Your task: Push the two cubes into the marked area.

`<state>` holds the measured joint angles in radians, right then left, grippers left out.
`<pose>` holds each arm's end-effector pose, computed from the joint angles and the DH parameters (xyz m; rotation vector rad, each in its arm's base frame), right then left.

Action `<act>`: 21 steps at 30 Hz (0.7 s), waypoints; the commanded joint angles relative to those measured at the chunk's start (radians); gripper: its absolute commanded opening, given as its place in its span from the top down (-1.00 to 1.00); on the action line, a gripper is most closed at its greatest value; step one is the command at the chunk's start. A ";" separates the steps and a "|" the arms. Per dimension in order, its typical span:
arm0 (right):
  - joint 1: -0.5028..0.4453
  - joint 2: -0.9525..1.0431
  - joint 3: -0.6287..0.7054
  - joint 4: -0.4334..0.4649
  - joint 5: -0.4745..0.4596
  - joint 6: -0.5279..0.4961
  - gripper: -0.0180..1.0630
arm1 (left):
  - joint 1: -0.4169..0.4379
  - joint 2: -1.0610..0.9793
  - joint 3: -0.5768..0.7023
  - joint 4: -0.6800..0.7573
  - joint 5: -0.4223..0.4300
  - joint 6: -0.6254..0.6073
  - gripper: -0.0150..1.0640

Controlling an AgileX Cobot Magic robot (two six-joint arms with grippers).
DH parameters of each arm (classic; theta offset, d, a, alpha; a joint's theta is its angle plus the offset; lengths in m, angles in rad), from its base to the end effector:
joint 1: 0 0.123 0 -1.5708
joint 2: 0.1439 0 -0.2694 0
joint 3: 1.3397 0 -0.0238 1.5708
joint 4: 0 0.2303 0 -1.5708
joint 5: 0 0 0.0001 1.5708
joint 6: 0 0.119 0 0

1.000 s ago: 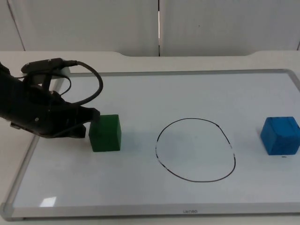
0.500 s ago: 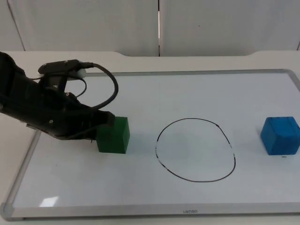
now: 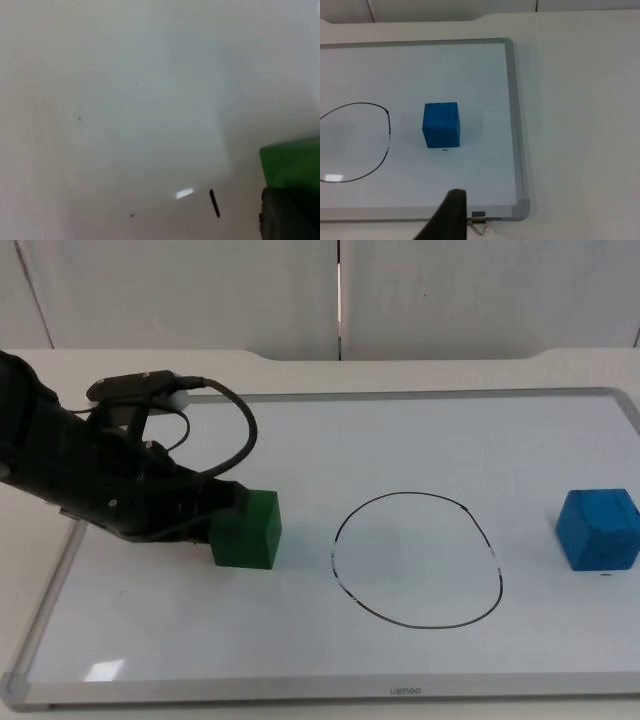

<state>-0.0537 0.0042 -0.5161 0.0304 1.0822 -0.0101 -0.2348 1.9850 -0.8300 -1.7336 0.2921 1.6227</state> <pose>0.0158 0.0024 0.2569 0.0427 2.0531 -0.0032 0.3173 -0.1108 0.0641 0.2588 2.5939 -0.5014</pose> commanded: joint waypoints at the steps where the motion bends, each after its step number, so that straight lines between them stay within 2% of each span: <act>1: -0.004 -0.004 0.002 -0.002 -0.003 -0.005 -0.98 | -0.005 0.000 0.013 -0.011 0.001 -0.009 0.98; 5: -0.004 -0.004 0.002 -0.002 -0.003 -0.005 -0.98 | -0.005 0.000 0.017 -0.011 0.004 -0.009 0.98; 10: -0.004 -0.004 0.002 -0.002 -0.003 -0.005 -0.98 | -0.012 0.000 0.017 -0.011 0.060 -0.013 0.98; 21: -0.004 -0.004 0.002 -0.002 -0.003 -0.005 -0.98 | -0.034 0.000 0.017 -0.011 0.037 -0.013 0.98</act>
<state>-0.0537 0.0042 -0.5161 0.0304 1.0822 -0.0101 -0.2626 1.9850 -0.8173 -1.7336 0.3252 1.6162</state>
